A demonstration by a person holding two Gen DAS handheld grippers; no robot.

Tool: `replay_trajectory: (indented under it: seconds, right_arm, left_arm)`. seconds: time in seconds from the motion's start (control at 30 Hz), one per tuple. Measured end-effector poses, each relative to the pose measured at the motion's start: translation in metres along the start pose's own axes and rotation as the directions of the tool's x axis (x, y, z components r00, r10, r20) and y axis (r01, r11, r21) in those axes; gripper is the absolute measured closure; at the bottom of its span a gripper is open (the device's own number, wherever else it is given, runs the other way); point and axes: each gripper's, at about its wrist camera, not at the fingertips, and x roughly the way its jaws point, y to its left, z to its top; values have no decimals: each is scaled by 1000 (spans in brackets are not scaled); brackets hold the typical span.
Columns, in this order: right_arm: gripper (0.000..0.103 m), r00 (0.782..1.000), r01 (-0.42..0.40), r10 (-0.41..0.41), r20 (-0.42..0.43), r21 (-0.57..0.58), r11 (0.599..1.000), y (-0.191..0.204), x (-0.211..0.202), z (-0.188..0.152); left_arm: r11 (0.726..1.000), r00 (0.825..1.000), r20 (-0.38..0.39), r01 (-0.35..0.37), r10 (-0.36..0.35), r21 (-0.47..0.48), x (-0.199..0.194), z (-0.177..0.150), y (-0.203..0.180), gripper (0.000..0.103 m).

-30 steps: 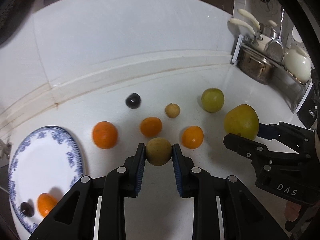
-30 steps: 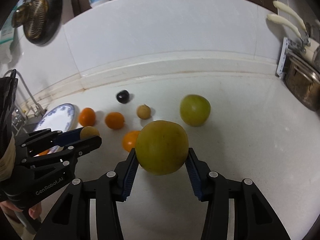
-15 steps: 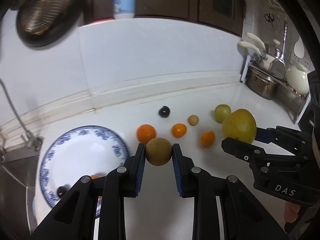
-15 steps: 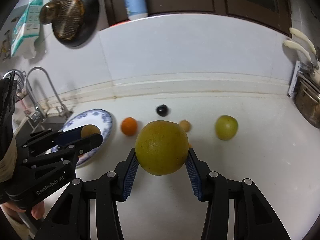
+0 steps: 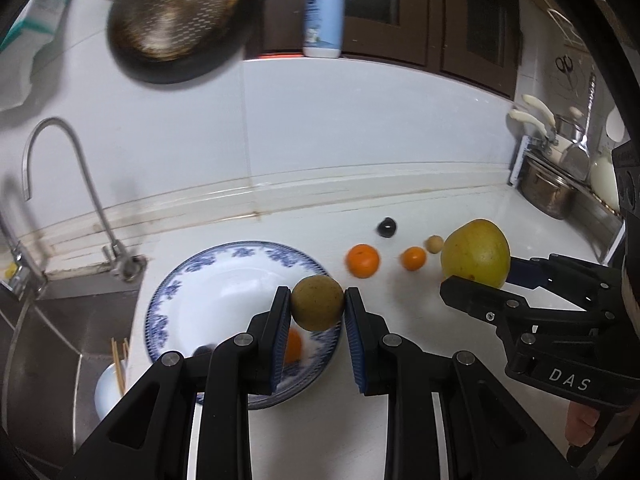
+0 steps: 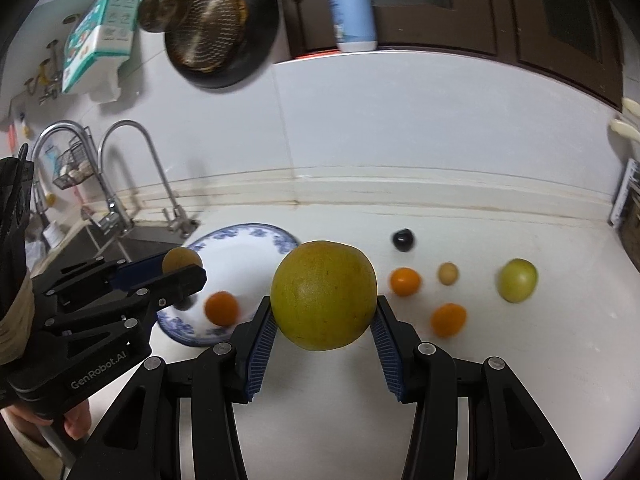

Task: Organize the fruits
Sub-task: 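Carry the tan fruit and grapefruit onto the plate and open both tools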

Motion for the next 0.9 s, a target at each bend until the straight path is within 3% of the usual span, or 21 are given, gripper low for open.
replay_trajectory:
  seconds: [0.53, 0.9]
  right_arm:
    - [55, 996, -84, 83, -39, -46, 995, 63, 35, 9]
    - [55, 993, -86, 82, -88, -46, 995, 79, 72, 18]
  left_arm:
    - [996, 997, -5, -80, 79, -45, -17, -17, 65, 76]
    - [996, 996, -42, -81, 80, -26, 3, -13, 91, 76]
